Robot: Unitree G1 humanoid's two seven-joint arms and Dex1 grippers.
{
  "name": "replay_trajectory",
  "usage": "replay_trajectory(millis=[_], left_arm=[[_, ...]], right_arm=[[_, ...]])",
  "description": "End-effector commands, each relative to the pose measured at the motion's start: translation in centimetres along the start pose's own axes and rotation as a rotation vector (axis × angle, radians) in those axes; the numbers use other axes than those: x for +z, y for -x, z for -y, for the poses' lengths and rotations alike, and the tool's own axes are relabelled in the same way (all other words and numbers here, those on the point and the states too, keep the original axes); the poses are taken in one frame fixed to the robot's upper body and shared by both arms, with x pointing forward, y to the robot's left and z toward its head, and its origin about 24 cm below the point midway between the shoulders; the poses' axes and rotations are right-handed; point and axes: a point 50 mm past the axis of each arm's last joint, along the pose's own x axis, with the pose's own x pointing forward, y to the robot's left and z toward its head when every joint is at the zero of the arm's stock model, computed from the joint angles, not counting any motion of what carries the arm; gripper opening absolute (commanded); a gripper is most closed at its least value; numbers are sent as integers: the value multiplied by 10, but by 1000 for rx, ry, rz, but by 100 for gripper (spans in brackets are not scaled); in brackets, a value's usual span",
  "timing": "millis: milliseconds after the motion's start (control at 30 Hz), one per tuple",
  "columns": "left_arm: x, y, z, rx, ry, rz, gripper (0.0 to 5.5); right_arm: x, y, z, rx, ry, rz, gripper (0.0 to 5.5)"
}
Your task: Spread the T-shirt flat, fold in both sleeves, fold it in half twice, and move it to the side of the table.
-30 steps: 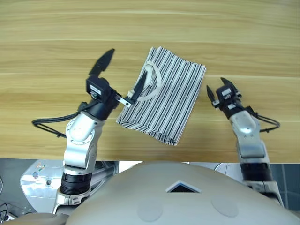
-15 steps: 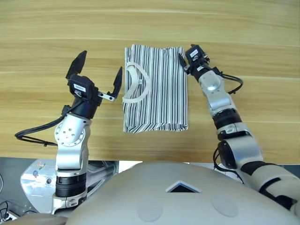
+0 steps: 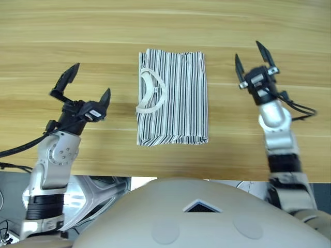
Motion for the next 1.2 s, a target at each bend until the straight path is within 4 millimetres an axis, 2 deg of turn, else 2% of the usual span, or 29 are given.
replay_trajectory(millis=[33,133,233,333,533,700,867,1067,1200], left_arm=[[1,18,30,-297,-124,71,512],[17,31,49,-534,-161,190,512],[31,37,54,-658,-171,295,512],[38,34,55,-717,-167,355,512],[34,22,60,-779,-185,397,512],[37,16,65,-846,-223,472,512],[44,15,67,-881,-209,535,512],[45,16,71,-940,-210,570,409],[46,16,71,-952,-193,574,309]], right_arm=[[-12,40,-4,293,246,-20,268],[-3,64,-21,539,279,42,268],[4,73,-29,656,263,69,268],[4,73,-37,706,257,78,268],[11,63,-62,755,220,136,268],[23,58,-73,795,208,217,268],[25,57,-75,831,229,249,268],[29,61,-74,863,223,270,268],[31,62,-73,895,227,286,268]])
